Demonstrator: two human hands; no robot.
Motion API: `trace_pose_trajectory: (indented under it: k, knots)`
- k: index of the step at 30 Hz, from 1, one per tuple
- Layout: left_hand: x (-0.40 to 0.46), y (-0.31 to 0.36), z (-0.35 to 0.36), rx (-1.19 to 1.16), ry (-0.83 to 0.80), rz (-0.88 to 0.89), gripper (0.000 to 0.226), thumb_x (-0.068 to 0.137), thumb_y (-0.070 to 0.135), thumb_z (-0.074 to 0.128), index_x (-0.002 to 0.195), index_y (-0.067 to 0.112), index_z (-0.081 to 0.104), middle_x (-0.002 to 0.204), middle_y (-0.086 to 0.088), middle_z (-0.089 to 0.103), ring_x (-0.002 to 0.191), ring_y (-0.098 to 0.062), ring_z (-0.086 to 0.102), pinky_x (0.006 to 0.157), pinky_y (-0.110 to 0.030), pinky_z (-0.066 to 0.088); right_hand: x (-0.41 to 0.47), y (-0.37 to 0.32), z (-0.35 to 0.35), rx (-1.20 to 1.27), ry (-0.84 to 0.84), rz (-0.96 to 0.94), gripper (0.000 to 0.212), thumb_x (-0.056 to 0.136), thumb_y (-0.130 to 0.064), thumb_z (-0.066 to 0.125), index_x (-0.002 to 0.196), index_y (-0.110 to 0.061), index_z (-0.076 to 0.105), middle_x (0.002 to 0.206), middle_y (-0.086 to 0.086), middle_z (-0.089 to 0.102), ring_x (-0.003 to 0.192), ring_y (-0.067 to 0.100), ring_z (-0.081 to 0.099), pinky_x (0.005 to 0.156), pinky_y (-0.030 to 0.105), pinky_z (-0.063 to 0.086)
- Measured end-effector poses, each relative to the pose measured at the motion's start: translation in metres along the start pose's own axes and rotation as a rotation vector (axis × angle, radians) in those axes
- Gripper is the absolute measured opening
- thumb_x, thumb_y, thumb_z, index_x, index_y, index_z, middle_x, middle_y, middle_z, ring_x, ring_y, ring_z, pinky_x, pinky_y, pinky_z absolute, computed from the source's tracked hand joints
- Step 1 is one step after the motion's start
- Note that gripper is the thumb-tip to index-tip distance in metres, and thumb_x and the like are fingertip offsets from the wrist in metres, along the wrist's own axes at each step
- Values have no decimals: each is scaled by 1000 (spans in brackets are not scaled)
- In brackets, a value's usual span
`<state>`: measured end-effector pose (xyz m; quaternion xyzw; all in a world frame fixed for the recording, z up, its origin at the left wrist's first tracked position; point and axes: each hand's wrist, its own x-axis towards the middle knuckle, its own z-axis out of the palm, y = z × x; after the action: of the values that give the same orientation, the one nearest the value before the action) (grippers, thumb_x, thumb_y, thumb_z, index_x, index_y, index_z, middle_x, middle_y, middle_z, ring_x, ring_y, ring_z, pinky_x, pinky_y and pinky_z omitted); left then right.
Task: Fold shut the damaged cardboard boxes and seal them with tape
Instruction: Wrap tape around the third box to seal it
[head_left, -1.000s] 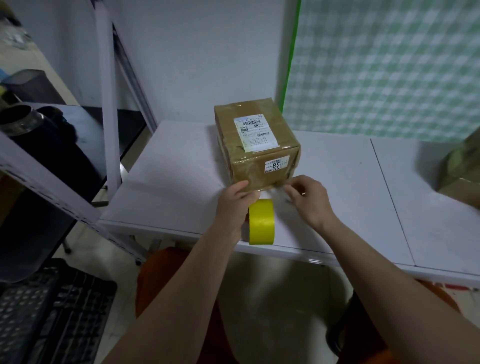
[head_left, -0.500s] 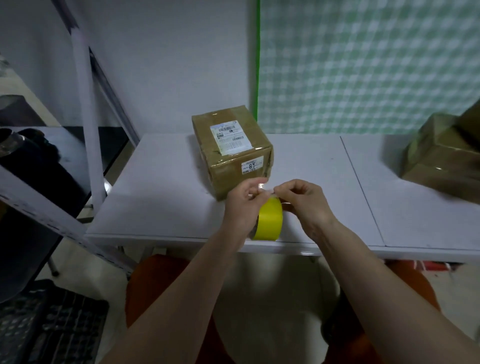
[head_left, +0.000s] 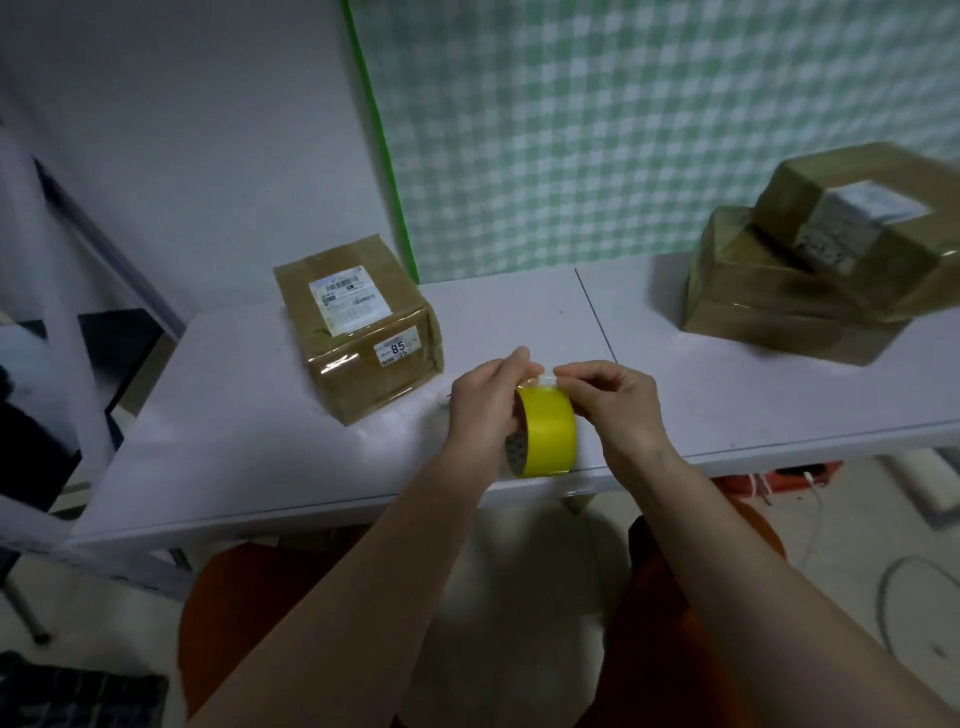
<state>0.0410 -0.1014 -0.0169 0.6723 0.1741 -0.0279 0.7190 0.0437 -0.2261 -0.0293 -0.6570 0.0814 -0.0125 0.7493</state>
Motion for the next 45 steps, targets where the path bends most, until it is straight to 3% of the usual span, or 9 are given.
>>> trace_pose_trajectory:
  k: [5,9,17,23,27,33,35,39,45]
  knots:
    - [-1,-5,18,102,-4,66,8,84,26,71,78,21,74,90,-2,72,98,-27,66,91,-49,53,1,-2,-18,37,24,50,14,88,-5,58,85,-8,72,87,8,69,80,17,64,67,23,52]
    - [0,-5,28,215,-43,198,9,86,18,70,81,24,74,79,16,70,84,-7,64,90,-43,54,7,-4,-27,139,89,136,20,91,-20,59,85,-5,71,83,8,69,73,16,64,66,27,52]
    - [26,4,39,595,-116,528,26,86,5,64,100,24,74,98,2,64,77,-7,55,79,-12,44,29,7,-30,261,134,162,9,80,4,67,81,-4,69,80,13,68,72,22,64,70,28,57]
    - [50,2,56,793,-39,554,21,84,9,60,97,23,66,98,3,62,67,-11,48,81,-30,45,51,17,-32,309,137,232,7,80,6,67,86,2,69,81,13,68,70,20,65,68,24,58]
    - [64,-4,65,1052,-134,624,11,89,12,60,95,13,70,119,-1,49,88,-20,57,73,-22,34,73,32,-46,-32,165,128,6,78,-2,71,82,-4,74,83,12,72,73,17,64,75,28,54]
    - [89,-42,89,1168,-323,568,27,93,27,58,88,6,74,127,-3,45,97,-22,59,94,-37,41,85,58,-74,-735,166,26,24,88,-8,50,75,-7,70,85,15,70,88,34,59,74,34,45]
    - [94,-52,91,1102,-268,601,25,92,21,59,83,2,73,119,-5,52,92,-25,61,89,-40,43,88,60,-80,-790,229,0,27,90,-5,42,71,-9,62,84,20,65,84,37,53,70,38,39]
    - [95,-57,92,1034,-236,736,26,86,4,58,105,15,72,111,-4,59,93,-24,61,78,-41,50,90,59,-89,-778,181,16,33,93,-8,44,120,-4,62,123,13,62,118,29,52,98,32,37]
    - [90,-54,95,1092,-231,573,53,91,13,54,141,25,44,131,1,47,114,-21,52,92,-42,46,85,56,-86,-672,138,39,29,93,-11,49,118,-8,63,120,7,65,114,23,56,97,26,38]
